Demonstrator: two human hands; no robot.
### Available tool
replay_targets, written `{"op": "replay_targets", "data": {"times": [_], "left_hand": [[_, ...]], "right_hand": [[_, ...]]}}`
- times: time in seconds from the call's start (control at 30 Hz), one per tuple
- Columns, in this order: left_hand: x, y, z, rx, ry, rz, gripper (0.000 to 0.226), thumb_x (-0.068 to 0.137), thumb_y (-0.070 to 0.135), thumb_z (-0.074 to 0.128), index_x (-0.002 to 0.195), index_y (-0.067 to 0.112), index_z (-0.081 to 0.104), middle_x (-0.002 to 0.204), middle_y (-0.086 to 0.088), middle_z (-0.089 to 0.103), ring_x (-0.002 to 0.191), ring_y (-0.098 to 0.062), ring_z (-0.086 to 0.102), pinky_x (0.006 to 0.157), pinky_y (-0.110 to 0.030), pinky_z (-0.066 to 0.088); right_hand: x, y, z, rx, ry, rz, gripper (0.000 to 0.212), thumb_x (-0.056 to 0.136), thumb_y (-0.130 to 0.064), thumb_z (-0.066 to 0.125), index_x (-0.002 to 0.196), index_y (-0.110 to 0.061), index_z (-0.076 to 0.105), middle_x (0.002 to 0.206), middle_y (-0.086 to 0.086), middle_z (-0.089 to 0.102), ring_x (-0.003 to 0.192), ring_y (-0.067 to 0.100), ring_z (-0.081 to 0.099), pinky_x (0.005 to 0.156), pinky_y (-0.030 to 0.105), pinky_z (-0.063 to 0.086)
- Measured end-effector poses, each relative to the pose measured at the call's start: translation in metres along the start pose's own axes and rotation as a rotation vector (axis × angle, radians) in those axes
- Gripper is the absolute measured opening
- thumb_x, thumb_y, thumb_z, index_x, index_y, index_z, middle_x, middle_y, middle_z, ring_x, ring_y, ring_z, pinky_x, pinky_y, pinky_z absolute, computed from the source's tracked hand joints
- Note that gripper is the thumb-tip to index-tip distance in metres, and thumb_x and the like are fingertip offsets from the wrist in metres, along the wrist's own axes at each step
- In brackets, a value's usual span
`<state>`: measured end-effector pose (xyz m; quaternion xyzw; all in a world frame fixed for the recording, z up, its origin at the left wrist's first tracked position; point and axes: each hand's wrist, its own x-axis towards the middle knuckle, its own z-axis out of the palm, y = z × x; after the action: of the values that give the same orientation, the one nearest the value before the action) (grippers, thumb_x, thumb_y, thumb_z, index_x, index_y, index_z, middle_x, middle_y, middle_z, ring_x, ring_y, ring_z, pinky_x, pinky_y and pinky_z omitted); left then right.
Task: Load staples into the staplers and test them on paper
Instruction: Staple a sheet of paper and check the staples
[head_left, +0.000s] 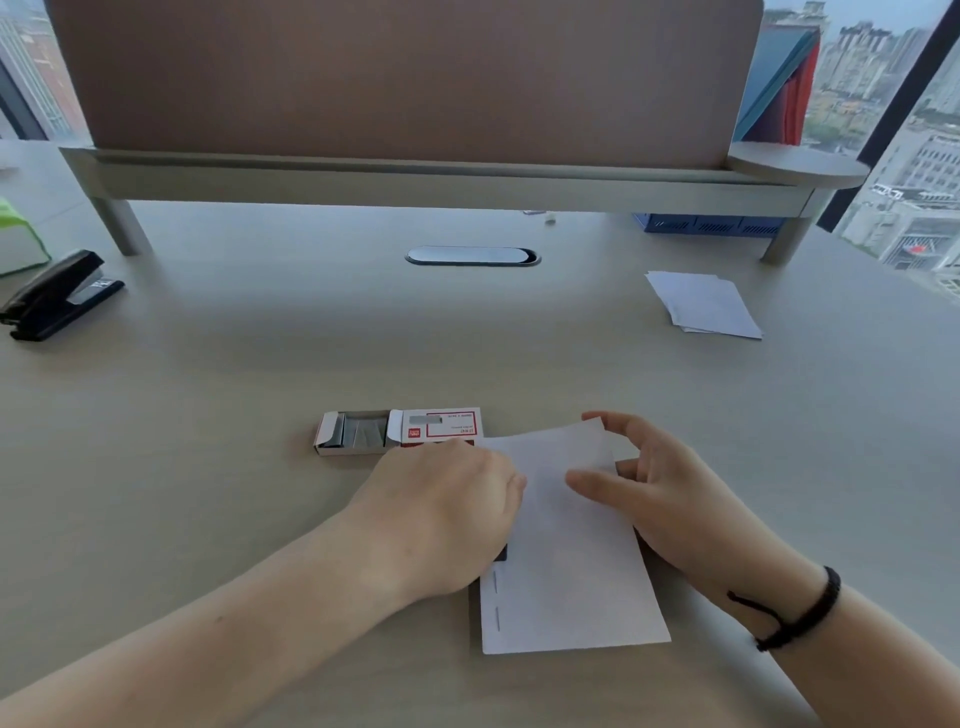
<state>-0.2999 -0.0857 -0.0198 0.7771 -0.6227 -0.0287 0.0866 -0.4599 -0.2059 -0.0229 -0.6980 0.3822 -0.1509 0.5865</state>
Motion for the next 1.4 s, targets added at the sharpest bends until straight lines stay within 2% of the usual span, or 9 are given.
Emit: {"op": "replay_targets", "data": {"times": [0.07,0.2,0.33,0.53,0.67,1.0,1.13,1.27,1.4], "left_hand": [[0.001,-0.001,0.001,0.012,0.003,0.01,0.042,0.103,0.036,0.028,0.065,0.019,0.036,0.071,0.0,0.055,0.073,-0.025,0.056,0.06,-0.033,0.041],[0.0,0.0,-0.001,-0.054,-0.017,-0.02,0.046,0.102,0.042,0.026,0.063,0.021,0.035,0.066,0.003,0.047,0.071,-0.023,0.05,0.062,-0.033,0.035],[0.0,-0.008,-0.005,-0.311,-0.003,-0.074,0.048,0.101,0.042,0.033,0.063,0.013,0.034,0.06,0.003,0.044,0.061,-0.019,0.043,0.059,-0.035,0.036],[-0.008,-0.014,-0.021,-0.714,0.319,-0.214,0.05,0.1,0.039,0.042,0.064,0.01,0.025,0.059,0.001,0.023,0.049,-0.009,0.02,0.048,-0.024,0.02],[-0.009,-0.016,-0.026,-0.9,0.342,-0.249,0.052,0.101,0.037,0.044,0.064,0.005,0.025,0.065,-0.007,0.021,0.046,-0.01,0.016,0.049,-0.029,0.016],[-0.01,-0.013,-0.024,-0.777,0.371,-0.161,0.05,0.1,0.035,0.047,0.062,0.004,0.034,0.057,0.004,0.028,0.052,-0.007,0.027,0.051,-0.021,0.027],[-0.012,-0.014,-0.024,-0.878,0.323,-0.131,0.047,0.1,0.035,0.05,0.059,0.013,0.042,0.055,0.001,0.032,0.043,-0.004,0.035,0.049,-0.012,0.033],[-0.01,-0.021,-0.025,-0.95,0.217,-0.107,0.034,0.097,0.04,0.054,0.067,0.023,0.058,0.058,0.004,0.051,0.055,-0.013,0.044,0.059,-0.03,0.04],[-0.016,-0.019,-0.032,-0.803,0.243,-0.02,0.017,0.094,0.019,0.062,0.089,0.035,0.065,0.085,0.01,0.069,0.072,-0.01,0.061,0.072,-0.026,0.052]], "right_hand": [[0.0,0.0,0.001,-0.025,0.006,-0.011,0.059,0.088,-0.017,0.07,0.139,-0.03,0.042,0.088,0.007,0.081,0.081,0.029,0.077,0.083,0.054,0.059],[-0.001,0.002,0.003,-0.031,0.008,-0.024,0.063,0.087,-0.017,0.072,0.139,-0.032,0.04,0.09,0.007,0.08,0.081,0.028,0.077,0.082,0.055,0.06],[-0.003,0.002,0.004,-0.032,-0.011,-0.037,0.066,0.088,-0.009,0.07,0.14,-0.032,0.038,0.091,0.008,0.08,0.081,0.029,0.077,0.081,0.054,0.061],[-0.003,0.002,0.002,0.025,0.001,-0.056,0.065,0.087,-0.003,0.071,0.138,-0.03,0.041,0.093,0.009,0.08,0.083,0.031,0.077,0.081,0.054,0.061],[-0.005,-0.001,0.002,0.007,0.006,-0.056,0.061,0.087,-0.003,0.07,0.136,-0.029,0.044,0.091,0.007,0.081,0.081,0.029,0.078,0.077,0.051,0.062],[-0.008,-0.003,0.008,-0.154,0.054,-0.124,0.056,0.087,-0.005,0.069,0.128,-0.037,0.046,0.08,-0.002,0.08,0.067,0.017,0.076,0.058,0.032,0.061],[-0.004,-0.006,-0.001,-0.108,0.072,-0.126,0.053,0.087,-0.001,0.069,0.125,-0.034,0.051,0.084,0.006,0.08,0.072,0.026,0.077,0.068,0.047,0.063],[-0.001,-0.015,-0.018,0.096,0.082,-0.1,0.05,0.086,0.005,0.069,0.124,-0.024,0.056,0.091,0.017,0.079,0.082,0.041,0.075,0.076,0.057,0.061],[0.0,-0.03,-0.023,0.259,-0.001,-0.108,0.047,0.085,0.009,0.067,0.121,-0.021,0.061,0.097,0.023,0.077,0.077,0.038,0.073,0.071,0.048,0.061]]}}
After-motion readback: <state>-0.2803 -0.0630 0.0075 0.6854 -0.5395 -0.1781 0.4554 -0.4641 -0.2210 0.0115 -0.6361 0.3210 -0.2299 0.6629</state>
